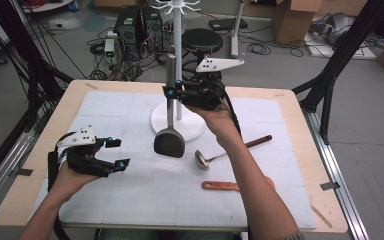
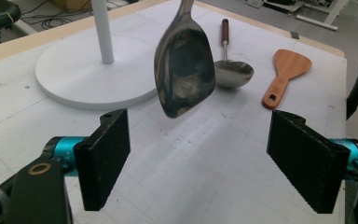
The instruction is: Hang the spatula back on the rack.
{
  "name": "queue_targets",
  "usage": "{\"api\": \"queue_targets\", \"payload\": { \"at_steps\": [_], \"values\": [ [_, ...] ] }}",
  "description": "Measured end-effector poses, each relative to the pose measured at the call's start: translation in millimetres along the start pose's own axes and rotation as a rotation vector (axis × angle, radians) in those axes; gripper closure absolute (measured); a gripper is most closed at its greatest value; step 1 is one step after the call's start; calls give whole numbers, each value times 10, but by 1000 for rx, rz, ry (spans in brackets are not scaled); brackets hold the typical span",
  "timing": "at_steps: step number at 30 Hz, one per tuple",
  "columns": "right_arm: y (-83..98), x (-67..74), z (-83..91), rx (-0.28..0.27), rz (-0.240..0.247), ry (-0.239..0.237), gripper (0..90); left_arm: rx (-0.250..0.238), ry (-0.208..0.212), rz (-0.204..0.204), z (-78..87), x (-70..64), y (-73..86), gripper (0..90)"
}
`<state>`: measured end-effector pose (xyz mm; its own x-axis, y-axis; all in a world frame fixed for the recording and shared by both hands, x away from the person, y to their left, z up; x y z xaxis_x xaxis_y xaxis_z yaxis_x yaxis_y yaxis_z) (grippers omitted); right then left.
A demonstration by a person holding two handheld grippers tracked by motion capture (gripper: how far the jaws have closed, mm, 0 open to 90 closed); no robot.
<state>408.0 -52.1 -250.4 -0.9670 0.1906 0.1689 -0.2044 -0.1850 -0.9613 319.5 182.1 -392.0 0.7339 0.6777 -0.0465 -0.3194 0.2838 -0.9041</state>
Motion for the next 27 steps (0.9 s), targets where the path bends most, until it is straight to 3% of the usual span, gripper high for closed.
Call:
{"api": "queue_targets", "payload": {
  "at_steps": [15, 27],
  "values": [
    [-185, -112, 4, 3, 15, 22, 751, 3, -7, -1, 2, 21, 13, 208],
    [-398, -297, -89, 11, 13, 50, 750, 4, -6, -2, -6, 24, 19, 205]
  ]
}}
Point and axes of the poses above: each handheld gripper's, and its own axes: z roughly backward along the jaws, y roughly out of its underside, x roughly to its left, the point moved 6 cm from there along -z, roughly forward along the jaws, and after that the axes turned 12 degrees about -y, right-handed, at the moved point
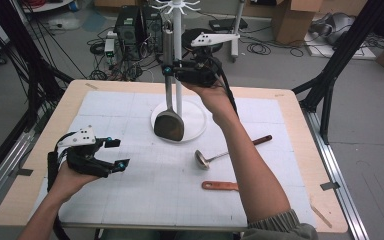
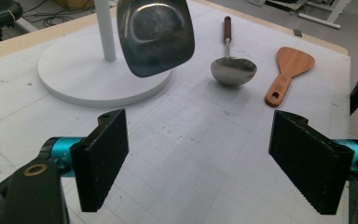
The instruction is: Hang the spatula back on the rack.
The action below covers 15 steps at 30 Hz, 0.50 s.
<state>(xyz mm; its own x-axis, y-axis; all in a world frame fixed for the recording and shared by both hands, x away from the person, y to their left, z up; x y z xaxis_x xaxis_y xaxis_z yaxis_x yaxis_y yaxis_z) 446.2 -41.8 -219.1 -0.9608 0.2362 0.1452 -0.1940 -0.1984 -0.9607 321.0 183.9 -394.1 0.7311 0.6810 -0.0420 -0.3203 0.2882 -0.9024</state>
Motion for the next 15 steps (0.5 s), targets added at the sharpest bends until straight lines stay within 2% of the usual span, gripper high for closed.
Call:
{"api": "queue_targets", "payload": {
  "at_steps": [2, 6, 15],
  "values": [
    [-46, -30, -48, 5, -3, 5, 751, -1, 0, -7, 5, 13, 0, 205],
    [-100, -93, -107, 9, -13, 16, 751, -8, -1, 5, 19, 24, -4, 205],
    [-143, -251, -165, 27, -40, 55, 751, -11, 3, 10, 26, 34, -5, 205]
  ]
}}
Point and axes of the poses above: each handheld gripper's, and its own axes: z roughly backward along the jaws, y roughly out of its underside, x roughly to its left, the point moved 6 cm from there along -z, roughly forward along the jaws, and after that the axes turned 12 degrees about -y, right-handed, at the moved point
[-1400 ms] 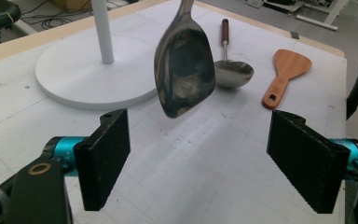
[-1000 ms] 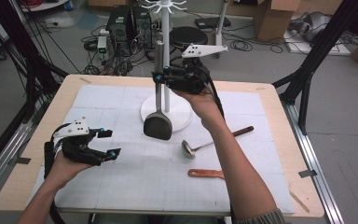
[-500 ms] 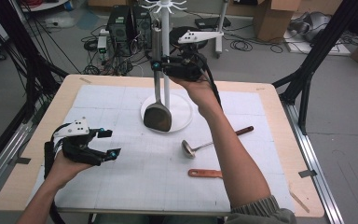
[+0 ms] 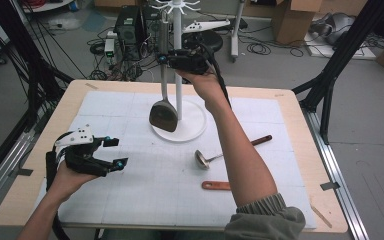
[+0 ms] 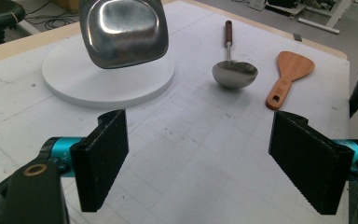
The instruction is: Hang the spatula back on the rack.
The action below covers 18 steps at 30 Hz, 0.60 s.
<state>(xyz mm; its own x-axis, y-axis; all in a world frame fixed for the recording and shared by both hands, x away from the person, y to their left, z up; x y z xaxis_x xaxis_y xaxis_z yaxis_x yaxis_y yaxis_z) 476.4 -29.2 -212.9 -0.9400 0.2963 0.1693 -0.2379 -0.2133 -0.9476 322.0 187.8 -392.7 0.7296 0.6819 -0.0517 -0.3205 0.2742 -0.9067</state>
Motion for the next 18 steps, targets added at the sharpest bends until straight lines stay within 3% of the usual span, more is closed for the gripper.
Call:
{"api": "queue_targets", "payload": {
  "at_steps": [18],
  "values": [
    [64, -192, -45, 12, -37, 46, 746, -1, 10, 2, -1, -12, -2, 205]
  ]
}}
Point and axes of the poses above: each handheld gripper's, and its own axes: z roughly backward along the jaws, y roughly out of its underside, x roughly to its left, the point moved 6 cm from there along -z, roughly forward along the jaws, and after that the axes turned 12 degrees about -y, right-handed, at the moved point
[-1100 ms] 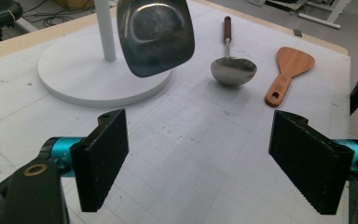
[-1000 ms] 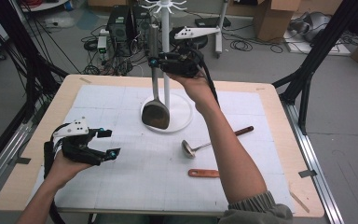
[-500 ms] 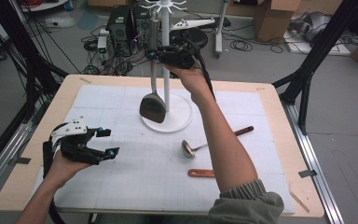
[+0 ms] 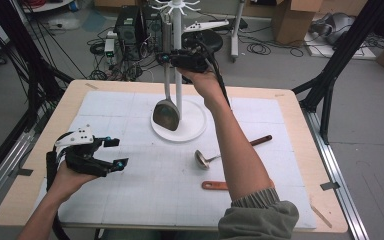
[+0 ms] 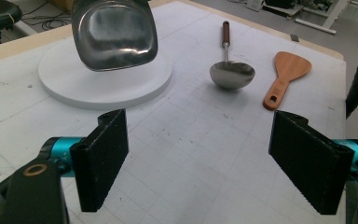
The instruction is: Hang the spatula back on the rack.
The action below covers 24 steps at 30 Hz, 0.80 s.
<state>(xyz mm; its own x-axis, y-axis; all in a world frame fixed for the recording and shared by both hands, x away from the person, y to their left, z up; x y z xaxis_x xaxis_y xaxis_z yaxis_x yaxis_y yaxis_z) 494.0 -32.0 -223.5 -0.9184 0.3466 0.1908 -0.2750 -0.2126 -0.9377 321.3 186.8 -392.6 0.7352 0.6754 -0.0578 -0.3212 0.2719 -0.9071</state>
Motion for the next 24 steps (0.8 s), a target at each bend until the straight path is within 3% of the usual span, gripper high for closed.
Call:
{"api": "queue_targets", "payload": {
  "at_steps": [4, 8, 14, 21, 22, 24],
  "values": [
    [5, 0, 3, 3, -10, -1, 744, -3, -1, 1, 3, 1, -3, 205],
    [-19, 6, 42, -22, -11, -9, 694, -2, 0, 2, 1, -4, -1, 205],
    [9, -5, 163, -18, -5, 14, 601, -1, 1, -1, 5, -1, -1, 205],
    [24, -20, 314, -23, -4, 6, 602, 0, 1, 0, 3, -3, 1, 205],
    [4, -12, 374, -29, 15, 13, 654, 1, 1, -1, -1, -5, 3, 205],
    [-6, -4, 395, -35, 24, 6, 670, 2, 1, -3, -2, -6, 4, 205]
  ]
}}
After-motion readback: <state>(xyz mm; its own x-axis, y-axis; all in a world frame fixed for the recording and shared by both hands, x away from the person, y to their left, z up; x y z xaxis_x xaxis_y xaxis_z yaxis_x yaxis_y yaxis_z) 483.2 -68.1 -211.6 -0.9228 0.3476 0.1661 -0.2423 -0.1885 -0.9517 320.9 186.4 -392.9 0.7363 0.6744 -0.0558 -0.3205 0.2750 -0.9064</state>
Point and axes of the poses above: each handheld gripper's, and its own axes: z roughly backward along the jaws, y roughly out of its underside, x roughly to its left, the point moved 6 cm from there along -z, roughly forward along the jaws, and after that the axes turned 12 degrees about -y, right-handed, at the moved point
